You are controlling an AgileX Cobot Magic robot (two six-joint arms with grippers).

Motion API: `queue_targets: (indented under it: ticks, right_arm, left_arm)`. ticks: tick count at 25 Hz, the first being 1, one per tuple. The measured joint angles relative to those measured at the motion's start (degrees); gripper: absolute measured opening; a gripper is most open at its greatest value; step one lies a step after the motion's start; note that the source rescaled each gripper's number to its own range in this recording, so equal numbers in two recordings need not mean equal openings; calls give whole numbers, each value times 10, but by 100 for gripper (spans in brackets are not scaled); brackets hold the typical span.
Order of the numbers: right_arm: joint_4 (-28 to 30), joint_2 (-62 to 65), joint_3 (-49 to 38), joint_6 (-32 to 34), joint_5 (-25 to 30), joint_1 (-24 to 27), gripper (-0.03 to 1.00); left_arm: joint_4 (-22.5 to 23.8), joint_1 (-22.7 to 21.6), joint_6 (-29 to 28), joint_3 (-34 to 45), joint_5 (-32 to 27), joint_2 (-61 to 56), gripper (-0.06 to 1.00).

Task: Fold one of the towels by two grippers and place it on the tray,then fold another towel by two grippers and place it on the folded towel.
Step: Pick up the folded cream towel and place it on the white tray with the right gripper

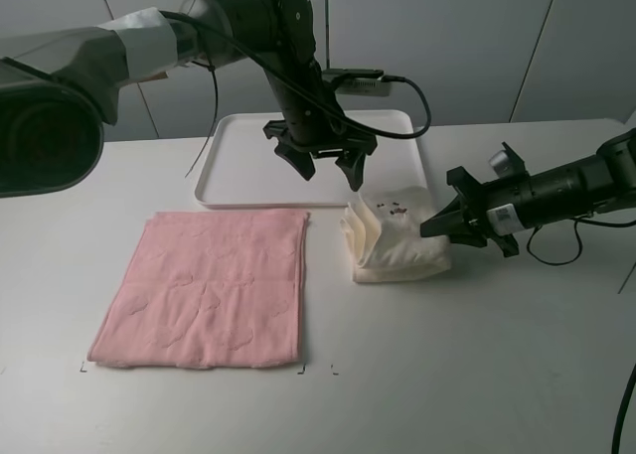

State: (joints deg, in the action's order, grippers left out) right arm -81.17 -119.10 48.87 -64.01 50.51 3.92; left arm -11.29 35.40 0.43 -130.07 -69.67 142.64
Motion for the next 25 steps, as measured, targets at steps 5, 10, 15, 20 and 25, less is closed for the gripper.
queue_targets:
  ticks: [5, 10, 15, 20, 25]
  right_arm:
    - [23, 23, 1, -1, -1, 0, 7]
    - [38, 32, 17, 0, 10, 0, 7]
    - [106, 32, 110, 76, 24, -64, 7]
    - [160, 26, 277, 191, 27, -149, 7]
    - [163, -32, 482, 293, 41, -179, 7]
  left_arm:
    - [40, 0, -4, 165, 22, -103, 96]
    - [54, 0, -4, 477, 197, -273, 96]
    - [67, 0, -4, 646, 322, -404, 96]
    - [76, 0, -4, 664, 328, -431, 96]
    - [76, 0, -4, 664, 330, -431, 96]
